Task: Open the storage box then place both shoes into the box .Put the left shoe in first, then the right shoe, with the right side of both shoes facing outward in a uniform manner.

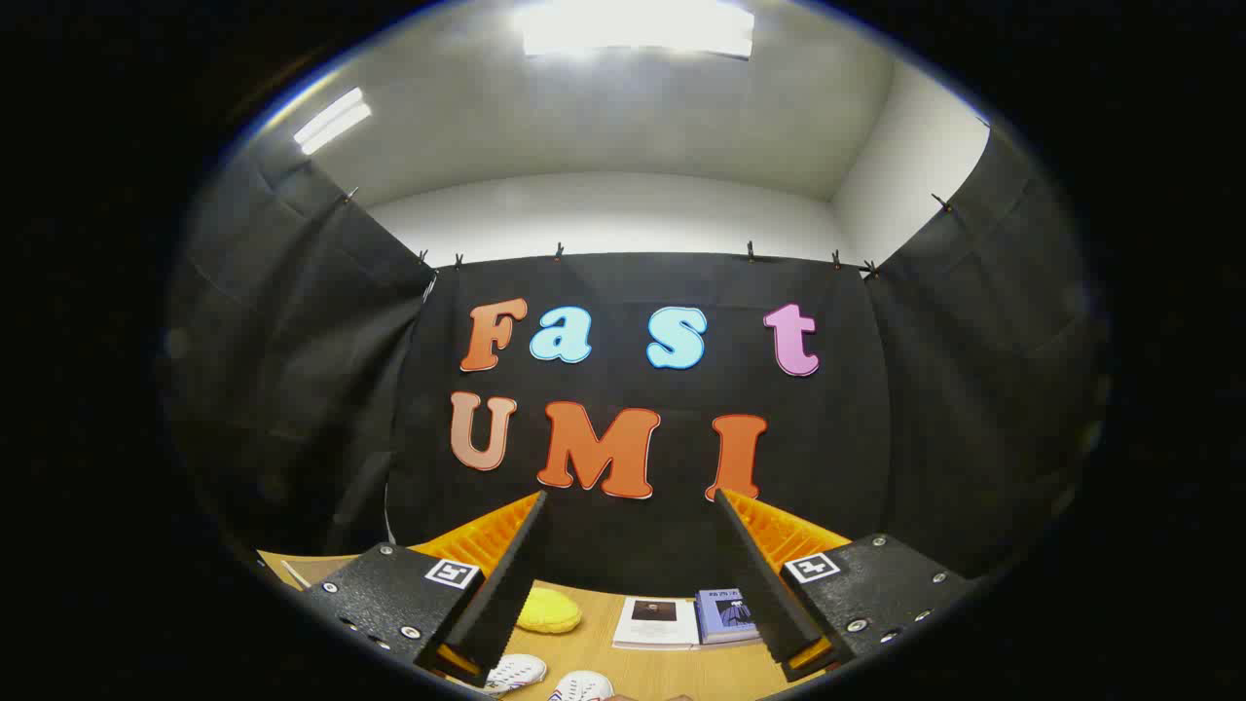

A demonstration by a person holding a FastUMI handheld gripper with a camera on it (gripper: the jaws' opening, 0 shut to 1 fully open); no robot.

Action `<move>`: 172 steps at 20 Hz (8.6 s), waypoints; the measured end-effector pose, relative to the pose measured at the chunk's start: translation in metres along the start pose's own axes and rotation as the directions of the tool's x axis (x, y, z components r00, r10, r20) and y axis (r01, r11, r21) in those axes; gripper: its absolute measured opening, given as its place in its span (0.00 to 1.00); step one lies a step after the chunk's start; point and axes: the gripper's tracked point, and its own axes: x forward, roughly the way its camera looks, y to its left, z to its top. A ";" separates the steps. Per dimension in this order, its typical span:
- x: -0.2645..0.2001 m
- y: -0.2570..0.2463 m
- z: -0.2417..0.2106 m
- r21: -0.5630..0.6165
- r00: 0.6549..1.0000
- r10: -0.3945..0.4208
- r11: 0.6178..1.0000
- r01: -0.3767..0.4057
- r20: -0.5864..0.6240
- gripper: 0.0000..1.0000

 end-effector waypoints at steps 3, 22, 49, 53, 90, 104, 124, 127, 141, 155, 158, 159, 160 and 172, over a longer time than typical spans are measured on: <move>-0.004 0.003 0.007 0.005 1.000 -0.004 1.000 0.004 0.009 0.98; 0.001 0.063 -0.040 0.143 0.986 0.147 0.981 -0.134 -0.082 0.98; -0.029 0.305 -0.290 0.772 0.497 0.758 0.588 -0.241 -0.423 0.97; -0.026 0.321 -0.313 0.838 0.453 0.792 0.523 -0.157 -0.410 0.97; 0.006 0.338 -0.296 0.977 0.528 0.826 0.209 0.040 -0.198 0.08; 0.036 0.410 -0.162 0.938 0.513 0.844 0.289 -0.191 -0.156 0.11; 0.018 0.533 -0.176 0.836 0.386 0.868 0.443 -0.323 -0.311 0.85; 0.020 0.491 -0.182 0.748 0.457 0.816 0.540 -0.385 -0.354 0.87; -0.030 0.253 -0.337 0.363 0.489 0.412 0.911 -0.196 -0.769 0.92; -0.071 0.183 -0.465 0.266 0.253 0.251 0.964 0.027 -0.934 0.73; -0.070 0.186 -0.476 0.273 0.229 0.255 0.961 0.049 -0.939 0.58; -0.071 0.187 -0.478 0.273 0.222 0.254 0.960 0.059 -0.941 0.54; -0.071 0.187 -0.478 0.275 0.219 0.255 0.959 0.063 -0.942 0.52; -0.050 0.215 -0.437 0.418 0.268 0.379 0.902 0.107 -0.886 0.05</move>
